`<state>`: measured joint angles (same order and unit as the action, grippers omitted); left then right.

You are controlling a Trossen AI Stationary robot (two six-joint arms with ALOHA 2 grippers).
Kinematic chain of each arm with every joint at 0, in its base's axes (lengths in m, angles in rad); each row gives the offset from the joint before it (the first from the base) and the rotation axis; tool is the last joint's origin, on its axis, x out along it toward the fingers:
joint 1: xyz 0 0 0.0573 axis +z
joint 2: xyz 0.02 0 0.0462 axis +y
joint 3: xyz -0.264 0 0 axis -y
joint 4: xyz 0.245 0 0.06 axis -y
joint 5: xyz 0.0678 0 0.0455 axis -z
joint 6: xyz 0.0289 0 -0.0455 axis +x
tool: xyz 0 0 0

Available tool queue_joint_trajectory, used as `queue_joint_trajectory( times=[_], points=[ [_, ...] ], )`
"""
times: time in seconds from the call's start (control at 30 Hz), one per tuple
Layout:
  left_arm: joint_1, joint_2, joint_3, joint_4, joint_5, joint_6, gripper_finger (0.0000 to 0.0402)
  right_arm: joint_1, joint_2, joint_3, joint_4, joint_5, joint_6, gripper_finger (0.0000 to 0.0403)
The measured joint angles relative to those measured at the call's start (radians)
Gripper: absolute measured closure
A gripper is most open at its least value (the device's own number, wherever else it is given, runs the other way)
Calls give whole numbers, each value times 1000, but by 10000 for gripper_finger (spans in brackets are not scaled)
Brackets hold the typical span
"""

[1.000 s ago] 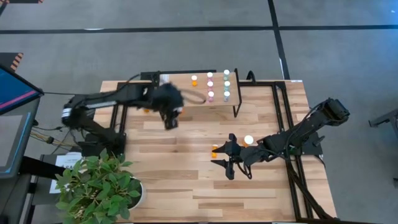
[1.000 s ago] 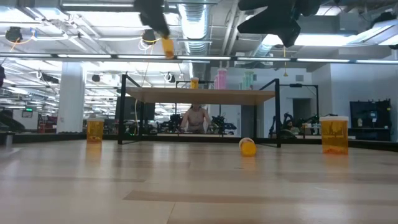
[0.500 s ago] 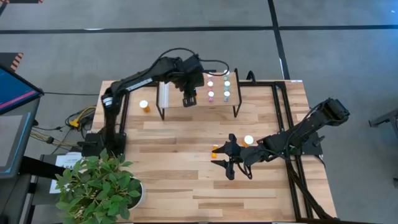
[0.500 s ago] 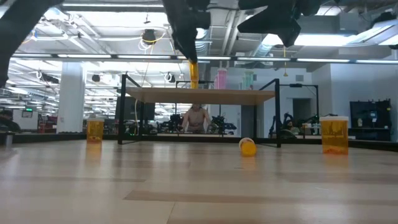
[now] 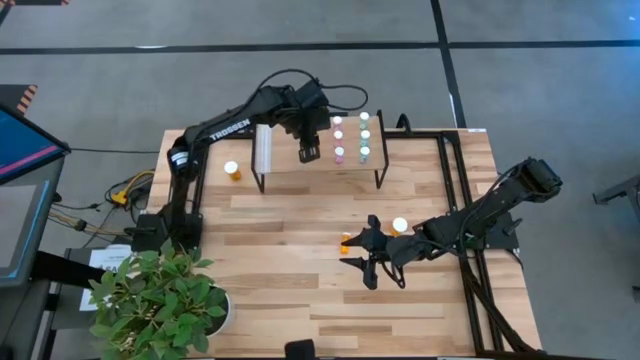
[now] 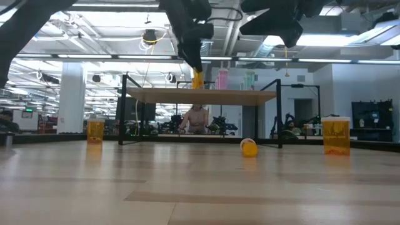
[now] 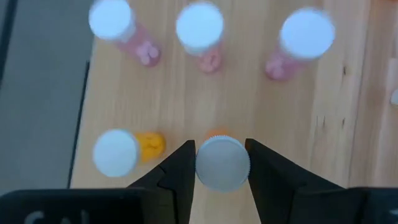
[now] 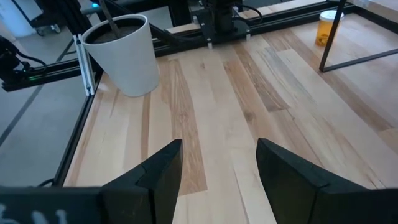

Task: Pick and place medicine bottles onto shelf by color
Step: Align the left small orange pill bottle with the other small orange pill bottle on the shelf, then align the small orange pill bottle with the other small orange pill bottles on the shelf

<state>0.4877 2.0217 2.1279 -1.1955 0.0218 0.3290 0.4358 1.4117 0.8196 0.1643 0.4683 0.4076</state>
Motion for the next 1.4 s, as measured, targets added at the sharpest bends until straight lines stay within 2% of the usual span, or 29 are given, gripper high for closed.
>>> queue_joint_trajectory(
  times=[0.53, 0.93, 1.2, 1.3, 1.4],
  points=[
    [21, 25, 1, -43, -5, 0, 284, 0, 0, 0, -7, 0, 2, 179],
    [20, 26, 1, -14, -7, -1, 226, 0, 0, 0, -7, 0, 2, 179],
    [20, 26, 4, -20, -24, -1, 218, 0, 0, 0, -7, 0, 1, 179],
    [19, 26, 22, -36, -65, -1, 218, 0, 0, 0, -7, 1, 0, 179],
    [19, 26, 55, -53, -60, -2, 218, 0, 0, 0, -7, 1, 0, 179]
  ],
)
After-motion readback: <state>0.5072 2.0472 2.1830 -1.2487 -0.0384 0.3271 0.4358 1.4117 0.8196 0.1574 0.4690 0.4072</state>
